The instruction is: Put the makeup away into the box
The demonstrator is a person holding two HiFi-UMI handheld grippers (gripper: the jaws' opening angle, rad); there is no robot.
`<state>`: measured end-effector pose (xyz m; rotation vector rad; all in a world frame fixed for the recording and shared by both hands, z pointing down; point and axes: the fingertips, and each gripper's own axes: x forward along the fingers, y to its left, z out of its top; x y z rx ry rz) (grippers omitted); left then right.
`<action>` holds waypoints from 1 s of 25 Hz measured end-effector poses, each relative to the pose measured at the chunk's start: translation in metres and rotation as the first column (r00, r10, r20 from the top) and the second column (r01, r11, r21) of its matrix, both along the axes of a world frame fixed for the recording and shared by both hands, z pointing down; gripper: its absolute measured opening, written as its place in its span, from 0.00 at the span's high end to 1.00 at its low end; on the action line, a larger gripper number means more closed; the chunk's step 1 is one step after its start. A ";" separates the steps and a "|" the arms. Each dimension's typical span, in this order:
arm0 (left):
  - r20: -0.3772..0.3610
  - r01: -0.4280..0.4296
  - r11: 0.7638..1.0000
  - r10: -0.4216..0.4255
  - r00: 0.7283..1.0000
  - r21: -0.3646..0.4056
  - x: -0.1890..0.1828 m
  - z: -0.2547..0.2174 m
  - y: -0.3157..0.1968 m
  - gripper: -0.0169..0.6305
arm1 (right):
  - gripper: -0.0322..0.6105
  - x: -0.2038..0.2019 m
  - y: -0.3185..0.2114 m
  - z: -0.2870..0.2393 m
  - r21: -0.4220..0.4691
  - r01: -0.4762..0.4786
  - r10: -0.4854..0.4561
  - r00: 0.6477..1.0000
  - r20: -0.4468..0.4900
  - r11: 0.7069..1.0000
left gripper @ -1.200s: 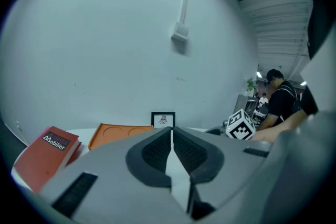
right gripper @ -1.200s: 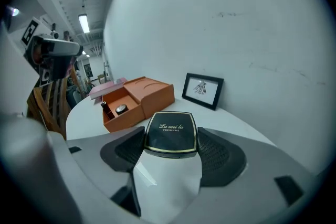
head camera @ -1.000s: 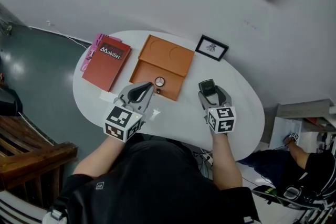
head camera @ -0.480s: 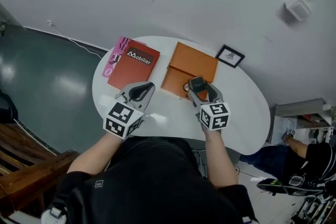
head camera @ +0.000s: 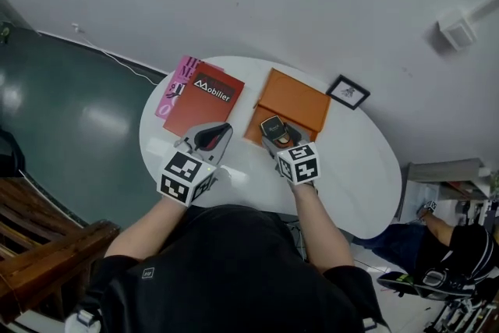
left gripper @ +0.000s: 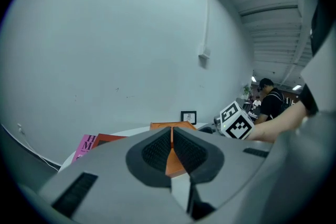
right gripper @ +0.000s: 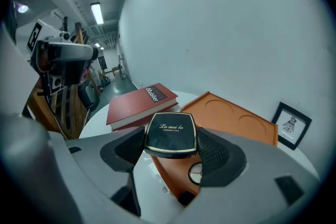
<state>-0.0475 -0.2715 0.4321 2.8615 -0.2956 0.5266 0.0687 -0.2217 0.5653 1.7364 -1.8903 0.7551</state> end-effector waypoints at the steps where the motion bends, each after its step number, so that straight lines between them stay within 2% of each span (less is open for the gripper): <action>1: 0.000 0.006 1.000 -0.006 1.000 -0.004 0.002 0.000 0.000 0.94 | 0.52 -0.003 -0.001 0.007 -0.018 0.019 -0.019 1.000 0.002 1.000; 6: 0.017 0.033 0.999 -0.033 0.999 -0.010 0.009 0.005 -0.009 0.94 | 0.52 -0.005 -0.013 0.037 -0.102 0.089 -0.089 0.996 0.006 0.991; 13: 0.053 0.104 0.994 -0.102 0.993 -0.039 -0.005 0.021 -0.014 0.94 | 0.52 -0.006 -0.019 0.075 -0.254 0.174 -0.179 0.984 0.001 0.952; 22: 0.069 0.154 0.986 -0.149 0.986 -0.071 -0.022 0.028 -0.016 0.94 | 0.52 -0.005 -0.034 0.093 -0.321 0.202 -0.205 0.978 0.025 0.925; 25: 0.062 0.152 0.986 -0.148 0.987 -0.069 -0.026 0.025 -0.014 0.94 | 0.52 -0.003 -0.034 0.087 -0.304 0.196 -0.198 0.980 0.023 0.932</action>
